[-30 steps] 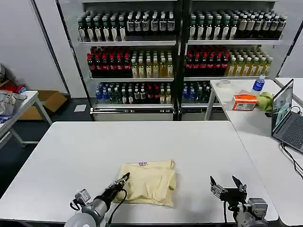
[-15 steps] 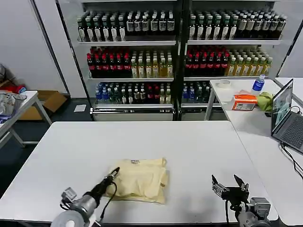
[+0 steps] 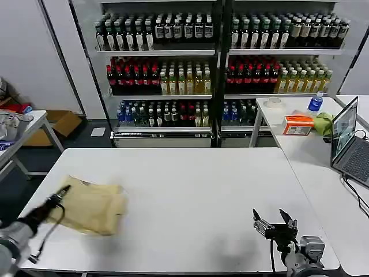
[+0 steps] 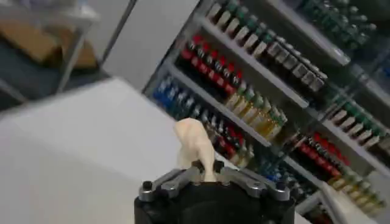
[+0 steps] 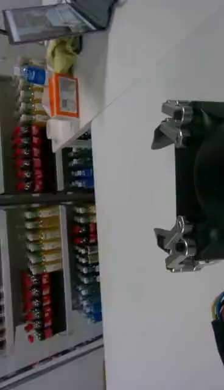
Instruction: Fold and organize the clothes.
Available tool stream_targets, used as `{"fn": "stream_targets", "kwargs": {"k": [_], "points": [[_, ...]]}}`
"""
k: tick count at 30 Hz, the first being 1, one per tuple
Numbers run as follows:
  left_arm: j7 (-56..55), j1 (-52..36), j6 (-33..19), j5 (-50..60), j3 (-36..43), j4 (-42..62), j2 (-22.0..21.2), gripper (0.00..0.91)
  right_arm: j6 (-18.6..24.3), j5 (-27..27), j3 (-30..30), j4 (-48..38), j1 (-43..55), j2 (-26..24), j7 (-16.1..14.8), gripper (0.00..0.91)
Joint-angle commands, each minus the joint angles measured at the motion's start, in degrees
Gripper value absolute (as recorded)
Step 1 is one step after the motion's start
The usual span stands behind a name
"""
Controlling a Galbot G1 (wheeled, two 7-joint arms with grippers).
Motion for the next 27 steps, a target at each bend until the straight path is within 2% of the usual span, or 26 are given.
{"fn": "stream_targets", "kwargs": {"k": [1, 3, 5, 7, 10, 14, 17, 19, 27], "points": [[-0.11, 3.90, -0.40, 29.05, 10.44, -10.67, 12.26, 0.020, 0.46, -1.17, -1.95, -0.09, 1.29, 0.79, -0.24, 0.907], [-0.60, 2.82, -2.00, 39.00, 22.08, -10.18, 8.85, 0.020, 0.58, -1.70, -1.94, 0.22, 0.63, 1.16, -0.25, 0.907], [-1.38, 0.38, -2.66, 44.01, 31.05, -8.03, 4.52, 0.020, 0.75, -2.46, -1.98, 0.28, 0.08, 1.44, -0.46, 0.907], [-1.74, -2.87, -3.33, 52.23, 38.69, -4.19, 0.20, 0.020, 1.29, -3.59, -1.96, -0.03, -1.07, 1.66, -0.71, 0.907], [-2.43, -6.84, -3.56, 56.72, 45.45, -0.12, -4.66, 0.020, 1.57, -4.30, -1.69, -0.41, -1.75, 1.73, -0.79, 0.907], [-3.83, -12.31, -2.34, 55.35, 48.69, -0.51, -7.91, 0.020, 1.60, -4.73, -1.72, -0.93, -1.73, 2.05, -0.79, 0.907], [-5.70, -17.98, -0.61, 49.82, 50.53, 0.14, -9.41, 0.020, 1.59, -5.21, -2.07, -1.27, -1.76, 2.59, -0.80, 0.907], [-8.35, -22.02, 0.40, 46.03, 52.16, 3.29, -12.14, 0.020, 1.64, -5.54, -2.37, -1.37, -2.06, 2.76, -0.87, 0.907], [-10.84, -28.85, 0.21, 42.81, 58.67, 10.23, -19.79, 0.020, 1.87, -5.69, -1.23, -1.39, -1.69, 2.63, -1.10, 0.907]]}}
